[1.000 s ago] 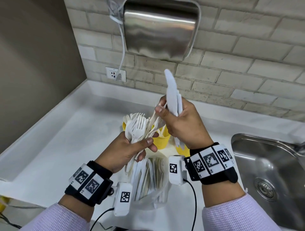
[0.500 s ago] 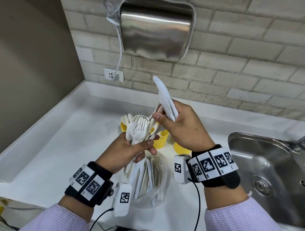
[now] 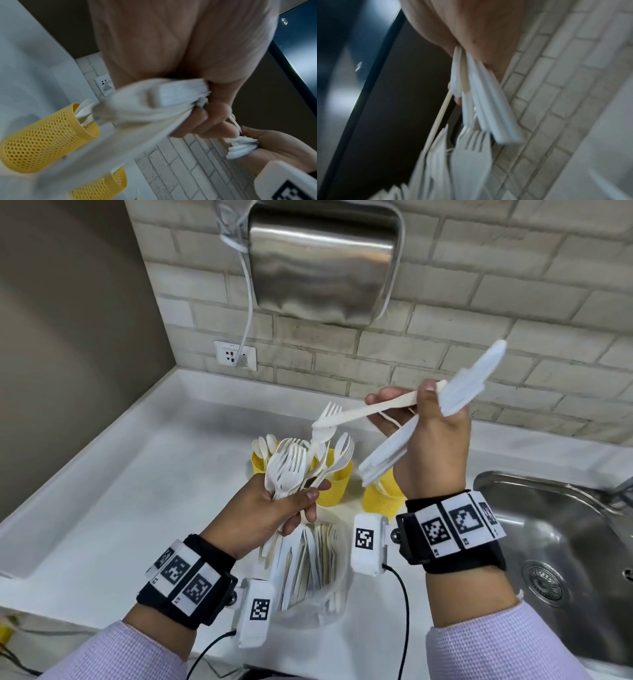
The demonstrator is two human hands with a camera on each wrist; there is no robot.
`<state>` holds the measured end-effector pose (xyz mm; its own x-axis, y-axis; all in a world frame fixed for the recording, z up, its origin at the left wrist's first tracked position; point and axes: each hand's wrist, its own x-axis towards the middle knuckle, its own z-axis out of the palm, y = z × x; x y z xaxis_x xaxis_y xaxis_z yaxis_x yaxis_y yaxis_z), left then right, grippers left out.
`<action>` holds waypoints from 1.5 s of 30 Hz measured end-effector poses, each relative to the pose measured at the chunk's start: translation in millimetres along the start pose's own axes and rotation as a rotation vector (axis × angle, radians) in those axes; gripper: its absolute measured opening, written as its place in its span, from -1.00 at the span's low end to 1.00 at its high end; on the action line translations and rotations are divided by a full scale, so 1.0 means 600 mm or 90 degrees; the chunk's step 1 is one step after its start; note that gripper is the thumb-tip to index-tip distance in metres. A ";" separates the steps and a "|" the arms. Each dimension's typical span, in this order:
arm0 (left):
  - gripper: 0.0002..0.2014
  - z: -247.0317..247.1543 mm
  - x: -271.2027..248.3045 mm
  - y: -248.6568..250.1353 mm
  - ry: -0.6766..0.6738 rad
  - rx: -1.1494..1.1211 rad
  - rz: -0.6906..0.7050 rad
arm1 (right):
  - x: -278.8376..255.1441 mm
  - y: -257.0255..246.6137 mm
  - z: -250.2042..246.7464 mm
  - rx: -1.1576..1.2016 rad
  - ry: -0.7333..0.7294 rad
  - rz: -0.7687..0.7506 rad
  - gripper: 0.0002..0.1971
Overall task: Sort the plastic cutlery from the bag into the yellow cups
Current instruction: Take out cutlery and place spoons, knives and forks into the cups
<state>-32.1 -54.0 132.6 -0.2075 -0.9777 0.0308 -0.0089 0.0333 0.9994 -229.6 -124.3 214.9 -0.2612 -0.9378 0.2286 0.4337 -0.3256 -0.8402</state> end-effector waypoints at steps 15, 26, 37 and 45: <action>-0.95 0.002 -0.008 0.011 -0.041 0.209 0.019 | -0.016 0.010 0.021 -0.530 -0.186 -0.203 -0.71; -0.86 0.007 -0.004 0.012 -0.003 0.314 0.065 | -0.032 0.031 0.020 -0.840 -0.316 -0.261 -0.59; -0.67 0.019 0.023 0.022 0.055 -0.422 -0.216 | -0.062 -0.025 0.049 -0.010 -0.160 -0.153 -0.53; -0.87 0.041 0.029 0.049 0.009 -0.613 -0.267 | -0.102 0.061 0.031 -0.237 -0.199 -0.029 -0.68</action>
<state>-60.3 -65.1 162.2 -0.3568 -0.8753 -0.3264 0.7051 -0.4815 0.5206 -181.8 -81.0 179.3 0.0239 -0.9333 0.3584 0.0752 -0.3558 -0.9315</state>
